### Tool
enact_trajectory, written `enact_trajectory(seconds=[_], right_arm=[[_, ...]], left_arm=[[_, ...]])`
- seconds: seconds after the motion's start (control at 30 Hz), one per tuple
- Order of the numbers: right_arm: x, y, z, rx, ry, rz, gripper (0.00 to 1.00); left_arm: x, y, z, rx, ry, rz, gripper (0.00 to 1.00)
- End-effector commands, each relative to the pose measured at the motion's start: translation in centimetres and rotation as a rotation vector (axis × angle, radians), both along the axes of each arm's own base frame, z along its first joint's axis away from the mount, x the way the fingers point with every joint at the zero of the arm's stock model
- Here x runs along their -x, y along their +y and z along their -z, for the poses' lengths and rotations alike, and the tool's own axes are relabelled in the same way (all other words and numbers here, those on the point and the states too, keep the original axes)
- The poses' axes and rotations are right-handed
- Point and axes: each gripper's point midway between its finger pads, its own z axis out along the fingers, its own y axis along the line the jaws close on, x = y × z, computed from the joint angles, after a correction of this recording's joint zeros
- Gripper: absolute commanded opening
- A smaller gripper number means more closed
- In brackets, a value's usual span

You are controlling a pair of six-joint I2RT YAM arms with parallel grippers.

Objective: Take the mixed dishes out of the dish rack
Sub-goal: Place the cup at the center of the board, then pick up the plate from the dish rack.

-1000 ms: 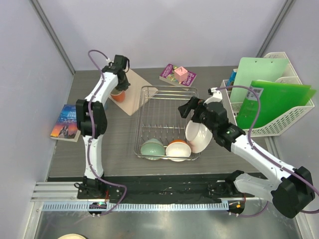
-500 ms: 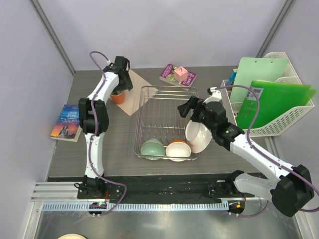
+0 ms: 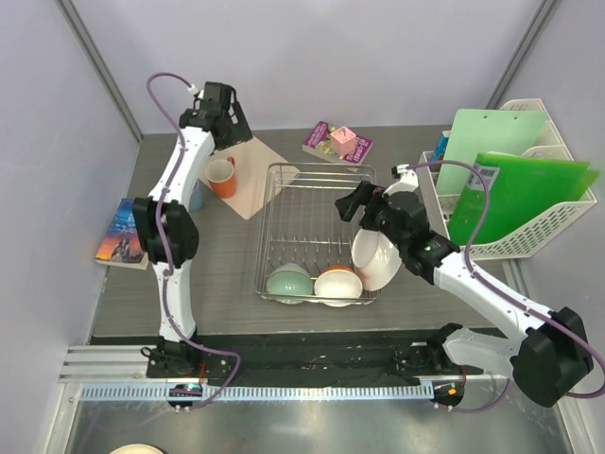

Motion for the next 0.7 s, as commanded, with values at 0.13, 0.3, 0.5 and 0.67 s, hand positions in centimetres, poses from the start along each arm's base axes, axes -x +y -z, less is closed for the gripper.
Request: enact_trajectory(seconds=[0.13,0.3,0.5,0.67], right_arm=[[-0.6,-0.2,0.0,0.008,0.015,0.035,0.99],[-0.4,-1.5,-2.0,0.065,-0.025,0.076,1.00],[-0.4,-3.3,-5.9,0.193,-0.081,0.145,1.00],[1.3,-7.8,-9.9,0.272,-0.148,0.323,1.00]], left_arm=[[6.6,-4.9,-13.4,0.004,-0.282,0.097,1.00],[13.7,-10.5,-12.0,0.020,-0.330,0.201,1.00],[20.2,-13.0,-11.8,0.041,-0.358,0.289,1.00],[23.3,-13.7,-9.9,0.095,-0.313,0.349,1.00]])
